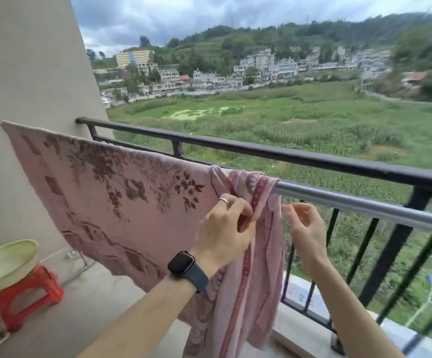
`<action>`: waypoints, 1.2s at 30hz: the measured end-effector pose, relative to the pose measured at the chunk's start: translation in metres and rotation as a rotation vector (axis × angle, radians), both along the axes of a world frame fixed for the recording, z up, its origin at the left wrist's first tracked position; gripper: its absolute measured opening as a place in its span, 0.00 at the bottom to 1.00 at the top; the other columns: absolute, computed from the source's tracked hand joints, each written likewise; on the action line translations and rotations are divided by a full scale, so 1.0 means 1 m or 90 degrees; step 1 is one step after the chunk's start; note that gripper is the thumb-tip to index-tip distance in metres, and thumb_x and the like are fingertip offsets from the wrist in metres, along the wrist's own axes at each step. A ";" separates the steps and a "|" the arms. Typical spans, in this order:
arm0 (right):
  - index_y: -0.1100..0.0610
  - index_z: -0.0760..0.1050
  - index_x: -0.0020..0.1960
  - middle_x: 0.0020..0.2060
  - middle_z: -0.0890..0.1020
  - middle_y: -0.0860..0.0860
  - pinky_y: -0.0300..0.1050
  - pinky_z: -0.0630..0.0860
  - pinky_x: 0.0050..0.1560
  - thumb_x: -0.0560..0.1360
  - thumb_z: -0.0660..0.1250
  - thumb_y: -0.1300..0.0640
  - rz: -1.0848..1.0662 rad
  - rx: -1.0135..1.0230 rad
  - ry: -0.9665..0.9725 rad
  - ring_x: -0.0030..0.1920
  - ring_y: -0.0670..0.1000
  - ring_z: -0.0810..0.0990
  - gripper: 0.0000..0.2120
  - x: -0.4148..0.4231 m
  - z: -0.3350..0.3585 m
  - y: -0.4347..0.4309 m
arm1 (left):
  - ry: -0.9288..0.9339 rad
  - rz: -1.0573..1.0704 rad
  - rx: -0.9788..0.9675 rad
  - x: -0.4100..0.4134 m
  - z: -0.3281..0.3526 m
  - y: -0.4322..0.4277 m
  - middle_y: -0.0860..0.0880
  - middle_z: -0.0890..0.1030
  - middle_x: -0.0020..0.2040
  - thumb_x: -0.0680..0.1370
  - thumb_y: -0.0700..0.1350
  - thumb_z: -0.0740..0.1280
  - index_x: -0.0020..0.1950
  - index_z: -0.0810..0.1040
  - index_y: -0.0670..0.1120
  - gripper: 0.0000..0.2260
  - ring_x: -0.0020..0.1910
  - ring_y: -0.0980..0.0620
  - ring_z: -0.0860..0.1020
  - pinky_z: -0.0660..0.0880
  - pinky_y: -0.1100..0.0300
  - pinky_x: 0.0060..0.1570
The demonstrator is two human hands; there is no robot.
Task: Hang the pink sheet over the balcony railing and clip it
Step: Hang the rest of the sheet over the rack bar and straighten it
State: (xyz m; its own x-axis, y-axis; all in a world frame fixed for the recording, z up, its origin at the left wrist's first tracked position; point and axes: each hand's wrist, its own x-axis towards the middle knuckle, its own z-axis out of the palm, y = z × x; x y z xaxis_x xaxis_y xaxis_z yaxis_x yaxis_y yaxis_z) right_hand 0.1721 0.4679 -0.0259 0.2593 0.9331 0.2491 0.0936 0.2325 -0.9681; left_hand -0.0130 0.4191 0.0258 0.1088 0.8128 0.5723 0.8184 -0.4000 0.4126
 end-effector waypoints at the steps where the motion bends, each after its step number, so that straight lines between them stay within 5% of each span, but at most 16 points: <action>1: 0.53 0.77 0.53 0.49 0.83 0.50 0.52 0.80 0.58 0.79 0.69 0.54 0.000 -0.011 -0.026 0.51 0.49 0.82 0.05 0.004 -0.005 -0.009 | -0.067 0.003 -0.035 0.005 -0.009 0.000 0.56 0.72 0.49 0.75 0.51 0.70 0.52 0.73 0.53 0.10 0.41 0.58 0.75 0.78 0.58 0.41; 3: 0.51 0.76 0.52 0.48 0.82 0.47 0.48 0.80 0.56 0.79 0.69 0.55 0.002 -0.017 -0.078 0.51 0.47 0.82 0.03 0.012 -0.008 -0.030 | -0.178 0.021 -0.063 0.013 -0.017 0.000 0.55 0.72 0.50 0.74 0.53 0.72 0.56 0.68 0.52 0.17 0.41 0.60 0.73 0.76 0.59 0.40; 7: 0.50 0.77 0.51 0.46 0.81 0.40 0.35 0.78 0.48 0.78 0.69 0.58 -0.007 0.037 -0.259 0.48 0.39 0.80 0.04 0.026 0.017 -0.063 | -0.174 0.094 -0.013 0.024 -0.019 0.010 0.47 0.72 0.59 0.70 0.62 0.72 0.65 0.62 0.52 0.31 0.52 0.48 0.73 0.77 0.50 0.46; 14: 0.51 0.80 0.54 0.48 0.82 0.38 0.29 0.77 0.41 0.77 0.70 0.60 0.084 0.181 -0.433 0.44 0.38 0.81 0.07 0.020 0.132 -0.059 | -0.264 0.126 -0.106 0.028 -0.005 0.021 0.42 0.70 0.62 0.68 0.64 0.72 0.70 0.57 0.51 0.40 0.57 0.42 0.73 0.76 0.44 0.54; 18: 0.47 0.72 0.70 0.66 0.77 0.43 0.40 0.73 0.64 0.78 0.69 0.58 0.299 0.021 -0.561 0.62 0.43 0.77 0.22 0.009 0.171 -0.001 | -0.297 0.162 -0.193 0.018 0.002 0.022 0.44 0.59 0.73 0.61 0.68 0.74 0.74 0.50 0.56 0.50 0.71 0.40 0.62 0.69 0.39 0.65; 20: 0.46 0.63 0.77 0.74 0.70 0.45 0.44 0.67 0.69 0.77 0.69 0.61 0.456 -0.112 -0.575 0.69 0.45 0.70 0.31 0.000 0.174 0.021 | -0.342 0.155 -0.222 0.013 0.003 0.021 0.44 0.63 0.73 0.61 0.65 0.77 0.76 0.50 0.53 0.53 0.70 0.42 0.65 0.70 0.44 0.64; 25: 0.40 0.67 0.73 0.64 0.79 0.44 0.34 0.68 0.46 0.72 0.76 0.50 0.511 -0.116 -0.716 0.60 0.47 0.77 0.33 -0.008 0.165 0.046 | -0.302 0.249 -0.198 0.008 0.002 0.012 0.51 0.76 0.56 0.61 0.68 0.76 0.62 0.68 0.53 0.36 0.50 0.51 0.76 0.75 0.55 0.45; 30: 0.41 0.74 0.63 0.54 0.82 0.48 0.46 0.75 0.53 0.68 0.78 0.42 0.455 -0.014 -0.760 0.54 0.52 0.79 0.26 -0.003 0.162 0.060 | -0.339 0.261 -0.221 0.004 0.025 0.008 0.53 0.79 0.49 0.68 0.57 0.77 0.57 0.73 0.50 0.23 0.45 0.55 0.77 0.71 0.61 0.38; 33: 0.43 0.75 0.59 0.51 0.82 0.47 0.44 0.75 0.45 0.69 0.77 0.44 0.459 0.041 -0.752 0.49 0.50 0.80 0.21 -0.002 0.163 0.060 | -0.274 0.315 -0.160 0.004 0.053 -0.001 0.54 0.80 0.44 0.75 0.59 0.69 0.51 0.77 0.53 0.12 0.40 0.58 0.77 0.74 0.62 0.39; 36: 0.47 0.76 0.63 0.53 0.83 0.50 0.48 0.78 0.46 0.75 0.71 0.45 0.382 0.200 -0.813 0.49 0.53 0.80 0.18 -0.005 0.166 0.057 | -0.181 0.349 -0.074 0.019 0.059 -0.013 0.56 0.78 0.42 0.72 0.67 0.67 0.50 0.72 0.54 0.18 0.41 0.55 0.78 0.78 0.57 0.40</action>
State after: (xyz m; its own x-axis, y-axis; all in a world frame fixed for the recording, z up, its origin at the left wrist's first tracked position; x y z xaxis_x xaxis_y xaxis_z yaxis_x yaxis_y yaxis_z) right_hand 0.1671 0.5249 0.1397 -0.6966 0.6833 0.2189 0.6529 0.7301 -0.2016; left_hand 0.0059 0.4057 0.0851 -0.4849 0.7655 0.4229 0.7443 0.1072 0.6592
